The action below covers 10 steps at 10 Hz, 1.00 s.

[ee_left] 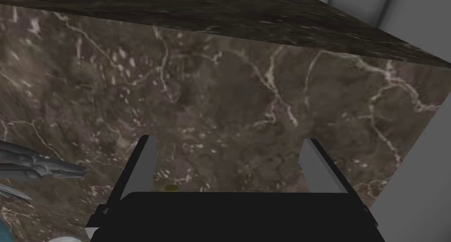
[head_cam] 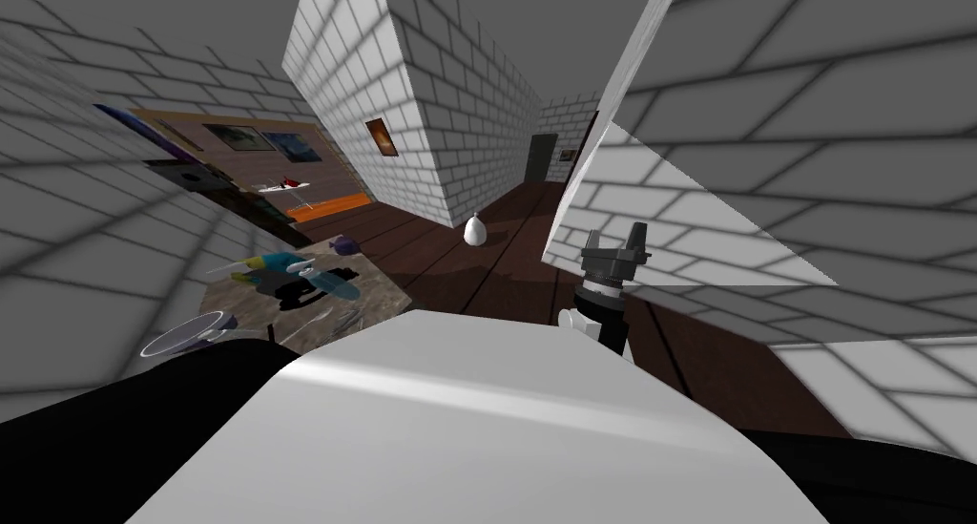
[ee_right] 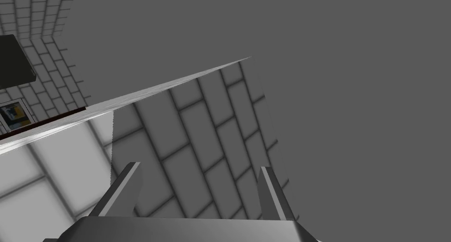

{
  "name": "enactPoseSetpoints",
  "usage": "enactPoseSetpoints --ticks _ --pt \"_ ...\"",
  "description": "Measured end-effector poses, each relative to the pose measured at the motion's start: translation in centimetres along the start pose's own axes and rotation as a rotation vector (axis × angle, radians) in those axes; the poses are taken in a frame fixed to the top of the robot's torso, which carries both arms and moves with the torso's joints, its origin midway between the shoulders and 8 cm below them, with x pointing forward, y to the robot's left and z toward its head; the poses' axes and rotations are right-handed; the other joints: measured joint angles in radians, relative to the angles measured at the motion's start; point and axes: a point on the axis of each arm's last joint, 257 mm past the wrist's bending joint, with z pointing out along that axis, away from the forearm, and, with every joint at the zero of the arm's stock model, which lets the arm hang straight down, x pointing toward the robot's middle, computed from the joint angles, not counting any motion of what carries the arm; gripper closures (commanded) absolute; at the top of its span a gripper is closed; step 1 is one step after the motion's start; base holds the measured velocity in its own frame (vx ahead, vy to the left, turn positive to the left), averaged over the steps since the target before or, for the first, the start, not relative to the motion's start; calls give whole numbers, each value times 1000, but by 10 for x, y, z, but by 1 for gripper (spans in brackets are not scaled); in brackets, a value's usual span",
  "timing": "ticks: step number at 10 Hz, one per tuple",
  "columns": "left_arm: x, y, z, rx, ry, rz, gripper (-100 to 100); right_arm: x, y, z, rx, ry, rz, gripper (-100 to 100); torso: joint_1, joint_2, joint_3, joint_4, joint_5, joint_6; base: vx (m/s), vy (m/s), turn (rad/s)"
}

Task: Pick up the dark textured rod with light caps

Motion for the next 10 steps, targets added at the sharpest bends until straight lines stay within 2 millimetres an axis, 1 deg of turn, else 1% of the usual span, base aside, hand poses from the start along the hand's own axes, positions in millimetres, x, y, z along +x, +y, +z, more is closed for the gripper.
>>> enactPoseSetpoints --ticks 2,3,4,5,6,8,10 --pt "-12 2 -4 -17 -28 -25 -100 0 0 0 0 0 0 0 -5 1 1 0 -1 0 11 123 -155" --pt "-18 1 -5 -22 -41 -37 -100 0 0 0 0 0 0 0 -5 0 0 0 -1 1 47 189 -259" --pt "-23 1 -5 -24 -57 -53 -100 0 0 0 0 0 0 0 -2 -1 -1 0 -1 1 41 256 -307" --pt "-30 -1 -3 -24 -74 -68 -100 0 0 0 0 0 0 0 2 -2 -1 0 0 1 8 257 -190" --pt "-35 -5 -1 -21 -88 -82 -100 0 0 0 0 0 0 0 3 -1 0 0 1 0 -4 146 -33" --pt "-41 -7 1 -17 -103 -97 -100 0 0 0 0 0 0 0 -7 1 1 0 -1 0 -5 86 -100" --pt "-45 -10 4 -11 -114 -108 -100 0 0 0 0 0 0 0 -13 1 0 0 -3 -1 -5 8 -27"
